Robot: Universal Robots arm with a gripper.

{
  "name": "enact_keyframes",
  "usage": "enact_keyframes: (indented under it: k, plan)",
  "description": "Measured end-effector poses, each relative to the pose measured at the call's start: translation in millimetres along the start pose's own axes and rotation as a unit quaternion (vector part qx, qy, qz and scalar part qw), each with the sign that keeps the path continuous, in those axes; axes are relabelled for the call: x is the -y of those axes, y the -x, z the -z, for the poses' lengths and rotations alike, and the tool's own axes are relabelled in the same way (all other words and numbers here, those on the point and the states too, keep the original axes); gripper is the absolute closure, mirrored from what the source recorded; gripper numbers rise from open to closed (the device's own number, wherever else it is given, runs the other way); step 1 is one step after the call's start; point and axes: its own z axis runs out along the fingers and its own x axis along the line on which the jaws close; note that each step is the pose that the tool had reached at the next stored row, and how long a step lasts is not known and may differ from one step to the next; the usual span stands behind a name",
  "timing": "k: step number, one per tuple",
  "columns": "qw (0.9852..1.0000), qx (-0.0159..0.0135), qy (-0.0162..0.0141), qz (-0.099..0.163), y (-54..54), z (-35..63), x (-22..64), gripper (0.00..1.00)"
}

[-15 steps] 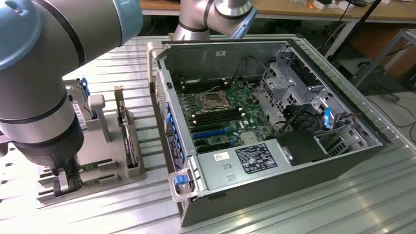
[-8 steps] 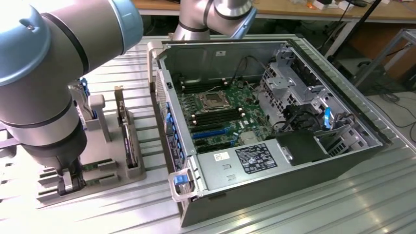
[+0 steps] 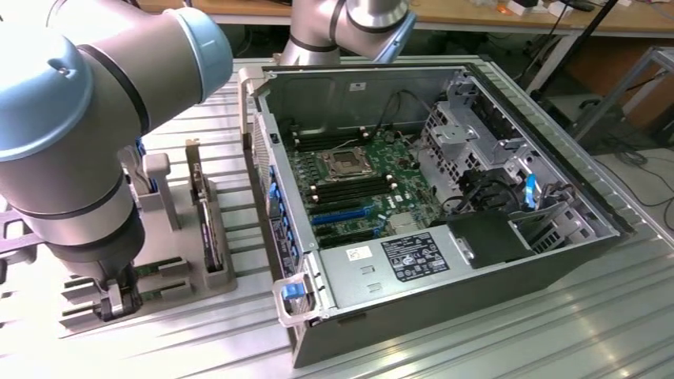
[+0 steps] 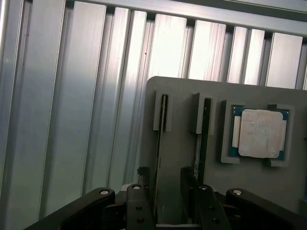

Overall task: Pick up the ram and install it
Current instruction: 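Pick up the ram and move it above insertion slot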

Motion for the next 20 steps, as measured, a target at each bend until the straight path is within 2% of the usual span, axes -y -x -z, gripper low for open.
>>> enact_keyframes:
  k: [3,9,16,18,19,20]
  plan:
    - [1.0,-0.0016,0.0002,0.0,-0.9,-0.8,0.0,0.61]
    - [1.0,-0.0016,0.0002,0.0,-4.5,-7.5,-0.2,0.61]
    - [1.0,-0.0017,0.0002,0.0,-5.3,-7.8,-0.3,0.61]
    - [1.0,-0.0017,0.0002,0.0,-5.3,-7.8,-0.3,0.62]
    - [1.0,-0.0016,0.0002,0.0,-5.3,-7.8,-0.2,0.69]
    - [1.0,-0.0016,0.0002,0.0,-5.3,-7.8,-0.2,0.69]
